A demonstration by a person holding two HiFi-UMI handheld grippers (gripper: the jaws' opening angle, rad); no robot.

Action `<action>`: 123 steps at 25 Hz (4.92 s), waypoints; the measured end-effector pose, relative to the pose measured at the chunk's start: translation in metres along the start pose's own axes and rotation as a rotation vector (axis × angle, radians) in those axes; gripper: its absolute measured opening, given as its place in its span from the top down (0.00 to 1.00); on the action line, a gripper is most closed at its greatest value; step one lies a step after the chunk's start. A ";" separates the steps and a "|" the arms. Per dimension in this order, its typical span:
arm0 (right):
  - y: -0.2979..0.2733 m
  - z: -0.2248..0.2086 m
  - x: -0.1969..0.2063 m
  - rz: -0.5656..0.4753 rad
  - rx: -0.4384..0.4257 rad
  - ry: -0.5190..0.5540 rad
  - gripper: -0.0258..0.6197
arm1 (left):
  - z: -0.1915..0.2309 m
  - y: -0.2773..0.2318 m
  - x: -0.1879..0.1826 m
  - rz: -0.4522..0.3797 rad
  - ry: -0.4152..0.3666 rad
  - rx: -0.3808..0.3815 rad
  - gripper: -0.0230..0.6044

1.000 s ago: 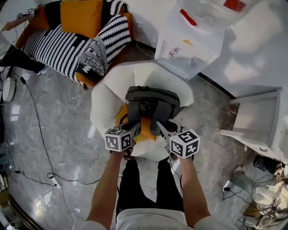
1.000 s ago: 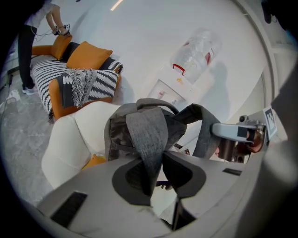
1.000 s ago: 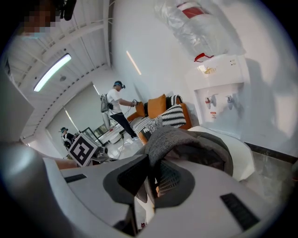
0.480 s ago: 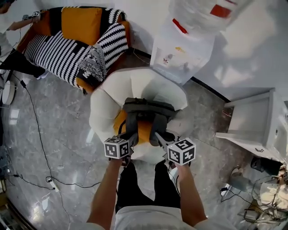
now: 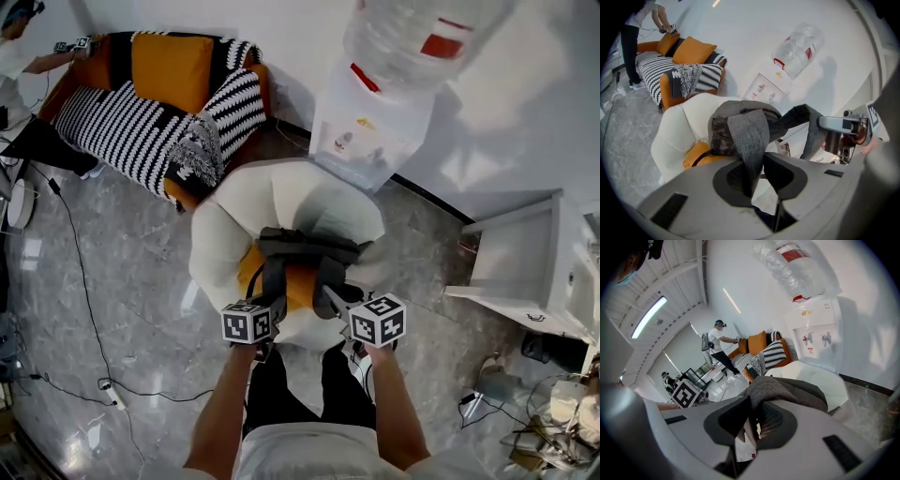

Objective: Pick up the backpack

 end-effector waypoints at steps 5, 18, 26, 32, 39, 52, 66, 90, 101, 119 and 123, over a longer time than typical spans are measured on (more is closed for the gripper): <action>0.008 -0.004 0.003 0.018 0.018 0.015 0.90 | -0.012 0.007 -0.007 -0.038 0.004 0.022 0.81; 0.026 -0.011 -0.004 0.007 0.073 -0.005 0.90 | -0.037 0.038 -0.045 -0.159 -0.010 0.075 0.80; 0.036 0.000 -0.032 -0.030 0.063 0.055 0.90 | -0.050 0.060 -0.066 -0.192 -0.091 0.064 0.81; 0.052 0.012 -0.057 -0.053 0.048 0.140 0.90 | -0.066 0.086 -0.090 -0.244 -0.146 0.071 0.81; 0.066 0.028 -0.066 -0.055 0.029 0.187 0.90 | -0.079 0.111 -0.102 -0.301 -0.187 0.052 0.81; 0.086 0.054 -0.095 -0.103 0.002 0.223 0.90 | -0.096 0.152 -0.117 -0.380 -0.227 0.024 0.82; 0.126 0.088 -0.155 -0.220 -0.045 0.287 0.90 | -0.127 0.200 -0.157 -0.491 -0.349 0.010 0.83; 0.183 0.149 -0.228 -0.394 -0.055 0.447 0.90 | -0.172 0.282 -0.203 -0.693 -0.542 -0.032 0.84; 0.213 0.172 -0.254 -0.454 -0.024 0.511 0.90 | -0.199 0.316 -0.231 -0.733 -0.617 -0.072 0.84; 0.240 0.203 -0.281 -0.477 0.031 0.611 0.90 | -0.227 0.362 -0.256 -0.845 -0.694 -0.123 0.84; 0.244 0.208 -0.285 -0.495 0.032 0.621 0.90 | -0.232 0.369 -0.259 -0.863 -0.712 -0.136 0.84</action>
Point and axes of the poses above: the fingertips, and each gripper's own axes: y backward along the fingers, z to its left, x out of its underside, the point moved 1 cm from there along y, backward along the fingers, and after that the axes turned 4 degrees about z, right-handed, at the moved point
